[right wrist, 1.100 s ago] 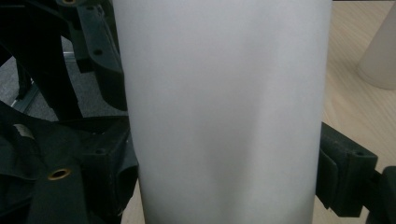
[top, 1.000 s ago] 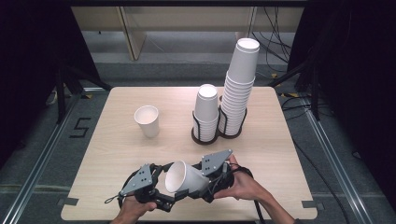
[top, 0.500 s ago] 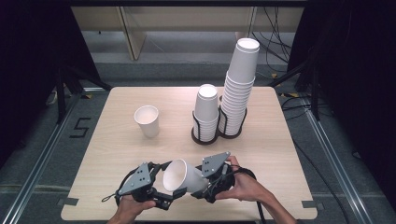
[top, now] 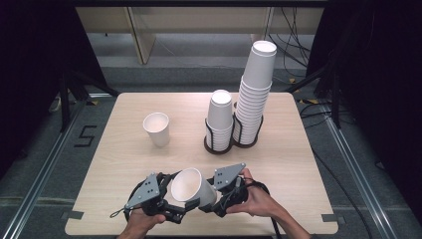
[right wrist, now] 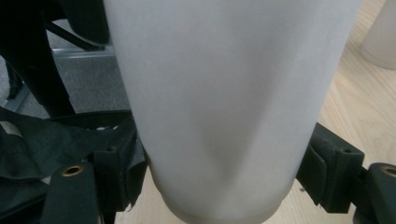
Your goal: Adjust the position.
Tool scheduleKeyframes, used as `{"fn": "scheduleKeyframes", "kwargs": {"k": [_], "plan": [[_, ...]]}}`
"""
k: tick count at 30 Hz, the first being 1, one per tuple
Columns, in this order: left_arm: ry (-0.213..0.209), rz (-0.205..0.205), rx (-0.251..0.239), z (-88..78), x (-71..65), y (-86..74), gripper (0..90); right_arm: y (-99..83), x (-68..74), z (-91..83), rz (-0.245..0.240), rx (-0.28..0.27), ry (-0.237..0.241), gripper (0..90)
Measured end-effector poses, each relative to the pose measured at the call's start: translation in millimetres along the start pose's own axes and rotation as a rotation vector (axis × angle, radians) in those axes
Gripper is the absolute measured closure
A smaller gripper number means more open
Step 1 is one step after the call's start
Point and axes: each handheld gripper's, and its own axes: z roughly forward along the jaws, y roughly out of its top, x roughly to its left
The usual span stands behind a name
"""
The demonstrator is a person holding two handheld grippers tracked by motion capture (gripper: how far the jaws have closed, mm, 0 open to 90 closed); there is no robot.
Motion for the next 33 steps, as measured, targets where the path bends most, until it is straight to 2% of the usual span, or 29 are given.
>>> {"fn": "scheduleKeyframes", "kwargs": {"k": [11,18,21,22,24,26,28,31,33], "plan": [[-0.008,-0.004,-0.014,3.6,-2.8,-0.8,12.0,-0.5,2.6,7.4,0.022,-0.038,0.036,25.7],[-0.004,-0.001,0.006,3.0,-2.1,0.4,14.1,-2.4,1.6,9.6,0.053,-0.051,0.036,24.2],[0.012,0.009,0.021,3.4,-1.7,0.4,14.1,-3.7,-0.4,10.0,0.058,-0.041,0.024,19.2],[0.018,0.007,0.023,3.2,-1.3,0.3,14.1,-4.6,-1.0,10.1,0.075,-0.033,0.02,16.2],[0.048,0.007,0.032,1.2,1.1,1.1,14.0,-6.2,-2.8,7.9,0.079,-0.013,0.001,16.0],[0.077,0.026,0.048,-0.8,3.2,2.6,14.0,-8.6,-3.9,6.0,0.083,-0.002,-0.006,15.9],[0.114,0.031,0.062,-3.4,6.1,3.9,14.0,-10.9,-5.0,2.4,0.087,0.018,-0.038,15.9],[0.186,0.073,0.109,-7.1,10.8,5.8,14.0,-16.5,-8.0,-4.4,0.105,0.039,-0.092,16.3],[0.229,0.084,0.111,-9.1,16.6,6.1,14.0,-20.9,-10.0,-9.4,0.109,0.042,-0.125,16.8]]}}
